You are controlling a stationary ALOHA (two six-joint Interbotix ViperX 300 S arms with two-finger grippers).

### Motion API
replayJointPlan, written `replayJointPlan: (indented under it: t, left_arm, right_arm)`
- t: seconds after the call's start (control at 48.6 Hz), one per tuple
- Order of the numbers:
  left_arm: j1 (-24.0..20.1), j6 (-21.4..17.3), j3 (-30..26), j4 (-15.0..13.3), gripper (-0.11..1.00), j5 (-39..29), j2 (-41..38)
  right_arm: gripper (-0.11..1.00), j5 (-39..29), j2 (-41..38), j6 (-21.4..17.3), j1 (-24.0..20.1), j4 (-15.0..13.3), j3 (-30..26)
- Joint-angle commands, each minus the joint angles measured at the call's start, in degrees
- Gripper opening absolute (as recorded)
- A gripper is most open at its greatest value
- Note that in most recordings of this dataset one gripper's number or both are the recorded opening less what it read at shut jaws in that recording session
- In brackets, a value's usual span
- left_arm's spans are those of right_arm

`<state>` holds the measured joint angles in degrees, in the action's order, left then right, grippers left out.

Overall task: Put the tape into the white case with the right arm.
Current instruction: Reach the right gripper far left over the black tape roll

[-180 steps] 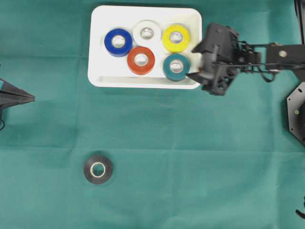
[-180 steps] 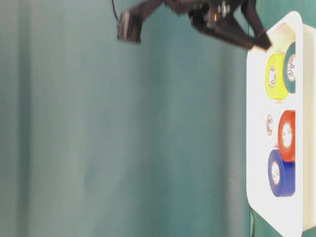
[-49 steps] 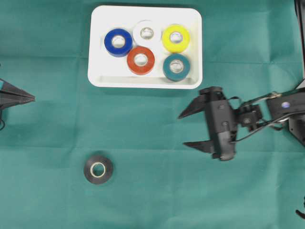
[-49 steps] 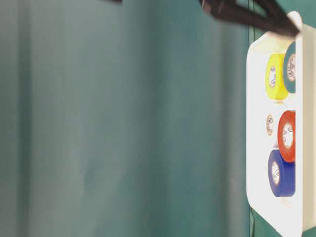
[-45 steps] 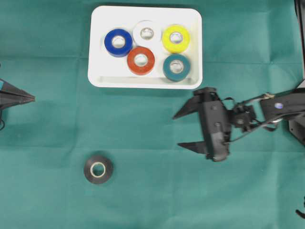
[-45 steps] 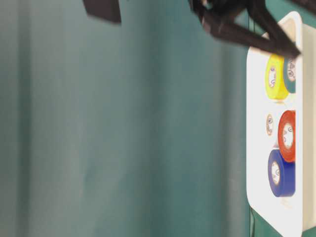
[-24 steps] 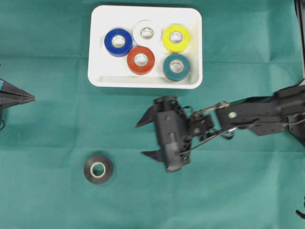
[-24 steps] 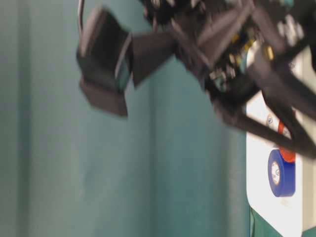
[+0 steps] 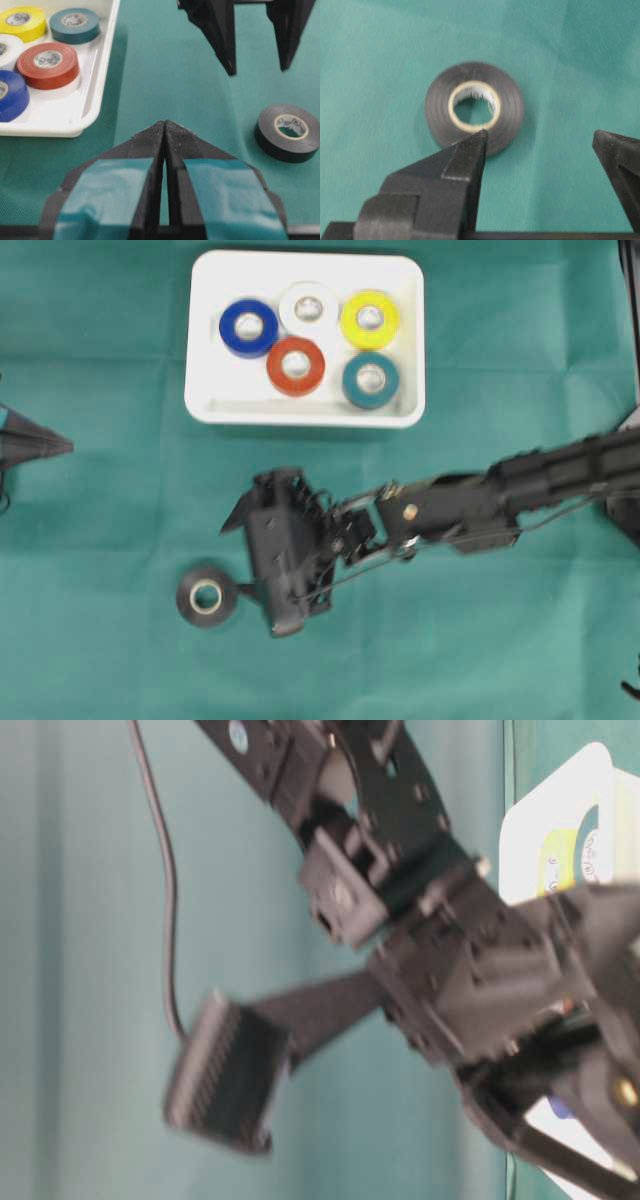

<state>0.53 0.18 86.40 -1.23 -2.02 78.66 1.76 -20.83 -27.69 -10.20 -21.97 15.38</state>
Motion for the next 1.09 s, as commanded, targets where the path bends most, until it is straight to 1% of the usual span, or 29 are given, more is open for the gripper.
replayJointPlan:
  t: [0.0, 0.267, 0.658, 0.905, 1.07]
  left_arm:
    - [-0.1, 0.0, -0.6, 0.0, 0.0, 0.3, -0.5]
    - [-0.1, 0.1, -0.6, 0.0, 0.0, 0.4, -0.5]
    - [-0.1, 0.0, -0.6, 0.0, 0.0, 0.3, -0.5]
    - [-0.1, 0.0, -0.6, 0.0, 0.0, 0.4, -0.5]
    - [-0.1, 0.1, -0.5, 0.0, 0.0, 0.3, -0.5]
  right_arm:
    - [0.54, -1.4, -0.4, -0.2, -0.2, 0.0, -4.0]
    - [0.54, -2.8, -3.8, -0.2, -0.3, 0.0, -9.1]
    - [0.54, -4.1, -6.3, -0.6, -0.4, 0.4, -10.0]
    - [0.54, -7.4, -8.9, -5.6, -0.5, 0.2, -12.5]
    - [0.54, -10.8, -10.9, -5.9, -0.9, 0.1, -14.9]
